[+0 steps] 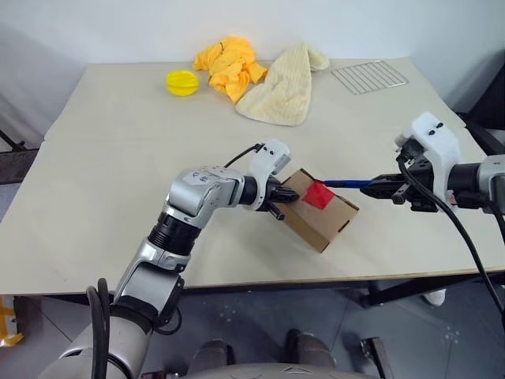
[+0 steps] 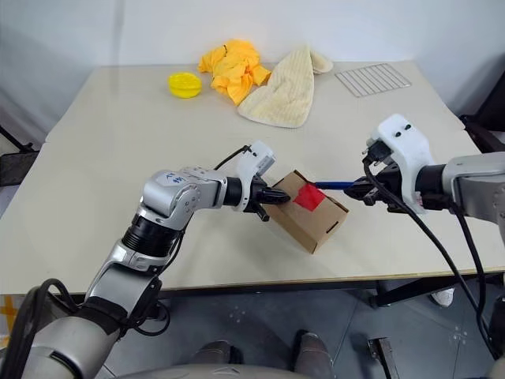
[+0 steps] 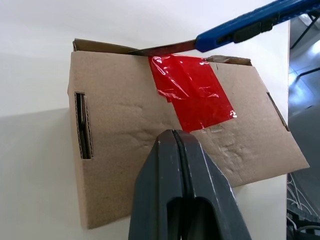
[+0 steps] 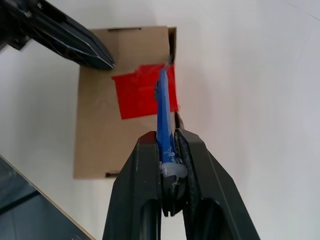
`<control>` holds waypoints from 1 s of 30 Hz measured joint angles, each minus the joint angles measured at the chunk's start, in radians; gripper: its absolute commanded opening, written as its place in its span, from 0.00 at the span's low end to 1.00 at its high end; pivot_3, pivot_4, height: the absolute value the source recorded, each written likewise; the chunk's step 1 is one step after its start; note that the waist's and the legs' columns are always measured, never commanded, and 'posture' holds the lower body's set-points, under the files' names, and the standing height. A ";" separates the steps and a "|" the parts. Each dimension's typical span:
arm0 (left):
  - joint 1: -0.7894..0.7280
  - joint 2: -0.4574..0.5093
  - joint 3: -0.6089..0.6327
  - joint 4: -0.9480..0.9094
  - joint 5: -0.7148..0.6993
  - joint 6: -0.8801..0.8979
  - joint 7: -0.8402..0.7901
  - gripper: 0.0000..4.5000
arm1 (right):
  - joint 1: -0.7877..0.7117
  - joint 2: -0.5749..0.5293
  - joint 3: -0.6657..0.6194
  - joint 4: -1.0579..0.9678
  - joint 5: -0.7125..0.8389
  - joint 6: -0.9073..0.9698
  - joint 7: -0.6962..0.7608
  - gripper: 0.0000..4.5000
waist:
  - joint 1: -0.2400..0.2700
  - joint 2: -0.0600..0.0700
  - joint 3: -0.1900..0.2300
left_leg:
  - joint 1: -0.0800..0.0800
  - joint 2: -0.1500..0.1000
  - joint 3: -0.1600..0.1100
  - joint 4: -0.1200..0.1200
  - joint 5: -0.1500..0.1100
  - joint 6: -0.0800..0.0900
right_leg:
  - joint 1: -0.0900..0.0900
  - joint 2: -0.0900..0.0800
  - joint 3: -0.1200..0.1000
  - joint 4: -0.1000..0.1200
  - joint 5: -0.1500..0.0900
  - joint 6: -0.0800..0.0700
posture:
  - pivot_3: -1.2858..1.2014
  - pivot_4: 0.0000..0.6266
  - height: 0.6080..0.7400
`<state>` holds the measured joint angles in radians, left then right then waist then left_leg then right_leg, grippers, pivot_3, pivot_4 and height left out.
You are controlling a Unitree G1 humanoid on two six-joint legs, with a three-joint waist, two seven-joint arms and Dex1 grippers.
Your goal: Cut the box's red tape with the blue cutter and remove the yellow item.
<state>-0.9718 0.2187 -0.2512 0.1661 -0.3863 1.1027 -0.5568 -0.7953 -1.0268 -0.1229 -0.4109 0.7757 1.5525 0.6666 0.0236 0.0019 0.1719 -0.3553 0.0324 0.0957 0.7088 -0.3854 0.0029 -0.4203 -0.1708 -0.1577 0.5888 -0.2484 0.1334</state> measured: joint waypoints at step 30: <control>0.005 -0.021 -0.004 0.047 0.101 -0.087 -0.004 0.00 | -0.228 0.056 0.349 0.324 -0.216 -0.212 0.167 0.03 | -0.044 -0.004 -0.004 | 0.008 0.003 0.000 0.006 0.000 0.000 | 0.009 0.000 0.000 0.001 0.003 -0.004 | 0.52 0.24 1.00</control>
<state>-0.9667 0.1981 -0.2556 0.2133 -0.2848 1.0153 -0.5605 -1.0235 -0.9709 0.2266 -0.0874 0.5595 1.3406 0.8335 -0.0205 -0.0018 0.1681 -0.3473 0.0351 0.0952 0.7144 -0.3855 0.0028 -0.4113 -0.1706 -0.1575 0.5902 -0.2452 0.1295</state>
